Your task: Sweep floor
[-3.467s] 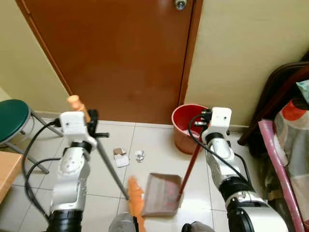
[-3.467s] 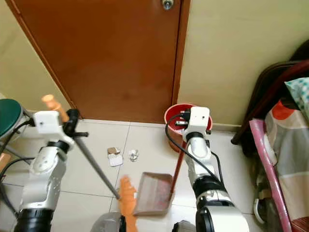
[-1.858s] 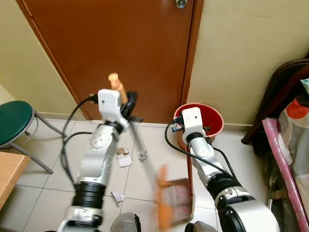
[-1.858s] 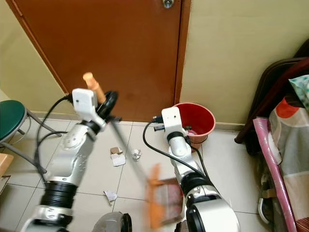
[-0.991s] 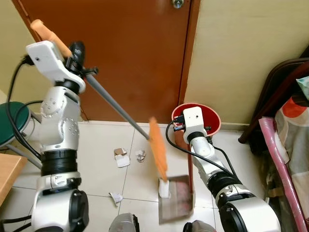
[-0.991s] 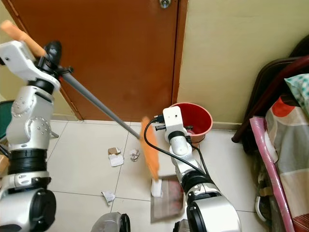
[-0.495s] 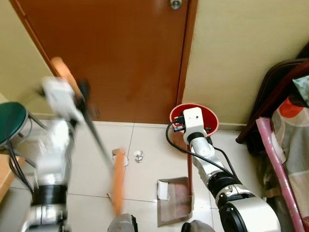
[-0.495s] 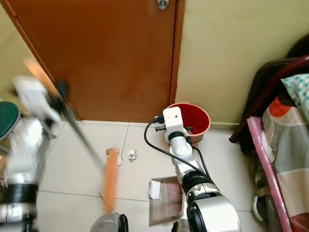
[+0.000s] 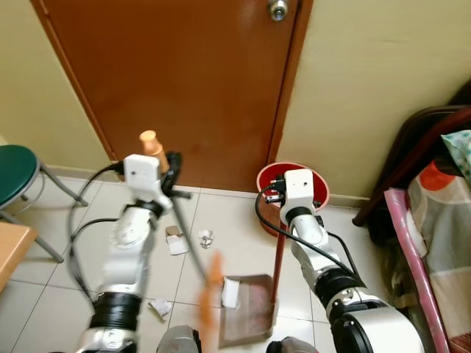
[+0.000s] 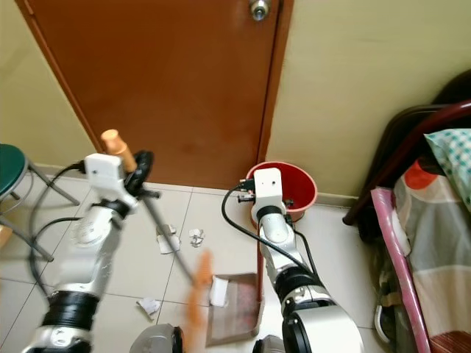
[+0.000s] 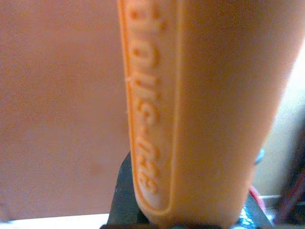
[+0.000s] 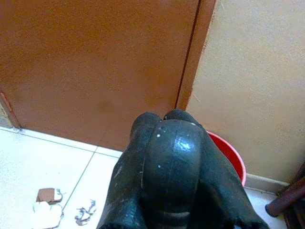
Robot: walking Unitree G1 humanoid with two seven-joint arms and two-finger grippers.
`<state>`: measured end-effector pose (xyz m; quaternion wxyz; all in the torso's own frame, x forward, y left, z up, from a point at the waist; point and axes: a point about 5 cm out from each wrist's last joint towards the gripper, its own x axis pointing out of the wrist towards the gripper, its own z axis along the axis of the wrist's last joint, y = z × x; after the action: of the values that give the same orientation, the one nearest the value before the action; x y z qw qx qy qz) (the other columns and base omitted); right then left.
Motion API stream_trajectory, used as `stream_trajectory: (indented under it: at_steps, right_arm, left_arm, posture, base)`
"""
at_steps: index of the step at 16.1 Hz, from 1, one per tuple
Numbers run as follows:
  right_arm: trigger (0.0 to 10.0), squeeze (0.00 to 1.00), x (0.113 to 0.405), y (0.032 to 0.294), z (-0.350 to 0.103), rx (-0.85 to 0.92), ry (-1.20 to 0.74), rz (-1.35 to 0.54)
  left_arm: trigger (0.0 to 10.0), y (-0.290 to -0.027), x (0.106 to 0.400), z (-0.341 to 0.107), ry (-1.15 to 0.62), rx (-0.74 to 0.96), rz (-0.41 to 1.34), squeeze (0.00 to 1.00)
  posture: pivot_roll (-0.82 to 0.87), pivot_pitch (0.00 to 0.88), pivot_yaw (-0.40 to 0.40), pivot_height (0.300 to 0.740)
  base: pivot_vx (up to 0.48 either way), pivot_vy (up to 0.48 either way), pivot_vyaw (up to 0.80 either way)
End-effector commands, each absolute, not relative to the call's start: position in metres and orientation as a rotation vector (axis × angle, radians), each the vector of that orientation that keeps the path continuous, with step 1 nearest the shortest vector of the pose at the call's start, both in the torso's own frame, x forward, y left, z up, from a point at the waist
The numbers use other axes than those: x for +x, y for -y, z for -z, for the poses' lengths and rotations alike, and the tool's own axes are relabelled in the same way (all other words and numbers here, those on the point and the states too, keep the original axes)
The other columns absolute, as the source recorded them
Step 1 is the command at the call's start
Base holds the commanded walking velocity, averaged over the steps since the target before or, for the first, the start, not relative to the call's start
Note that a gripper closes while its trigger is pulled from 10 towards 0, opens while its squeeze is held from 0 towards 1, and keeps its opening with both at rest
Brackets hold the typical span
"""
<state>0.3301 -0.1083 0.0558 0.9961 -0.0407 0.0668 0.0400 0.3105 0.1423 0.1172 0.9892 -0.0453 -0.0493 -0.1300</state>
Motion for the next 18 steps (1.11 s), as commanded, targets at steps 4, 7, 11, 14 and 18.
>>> stream_trajectory:
  at_steps: [4,7,11,14,18]
  right_arm:
    - [10.0,0.00,0.334,0.112,-0.062,-0.059,-0.108,-0.063]
    - [10.0,0.00,0.332,0.116,-0.059,-0.046,-0.119,-0.047]
    - [10.0,0.00,0.332,0.120,-0.057,-0.022,-0.129,-0.031]
    - [10.0,0.00,0.334,0.117,-0.059,-0.032,-0.131,-0.038]
    - [10.0,0.00,0.334,0.124,-0.061,-0.020,-0.112,-0.018]
  left_arm:
    - [10.0,-0.127,0.323,-0.139,0.169,-0.175,0.272,0.00]
    - [10.0,-0.149,0.330,-0.138,0.179,-0.159,0.199,0.00]
    - [10.0,-0.187,0.339,-0.136,0.148,-0.407,-0.008,0.00]
    - [10.0,-0.173,0.347,-0.148,0.185,-0.412,0.032,0.00]
    - [10.0,-0.182,0.341,-0.143,0.177,-0.294,0.066,0.00]
  posture:
    - [0.06,0.000,-0.015,0.740]
    - [0.05,0.000,-0.015,0.740]
    - [0.06,0.000,-0.010,0.740]
    - [0.06,0.000,-0.002,0.740]
    - [0.06,0.000,0.008,0.740]
  base:
    - [0.000,0.000,0.00]
    - [0.000,0.000,0.00]
    - [0.000,0.000,0.00]
    - [0.000,0.000,0.00]
    - [0.000,0.000,0.00]
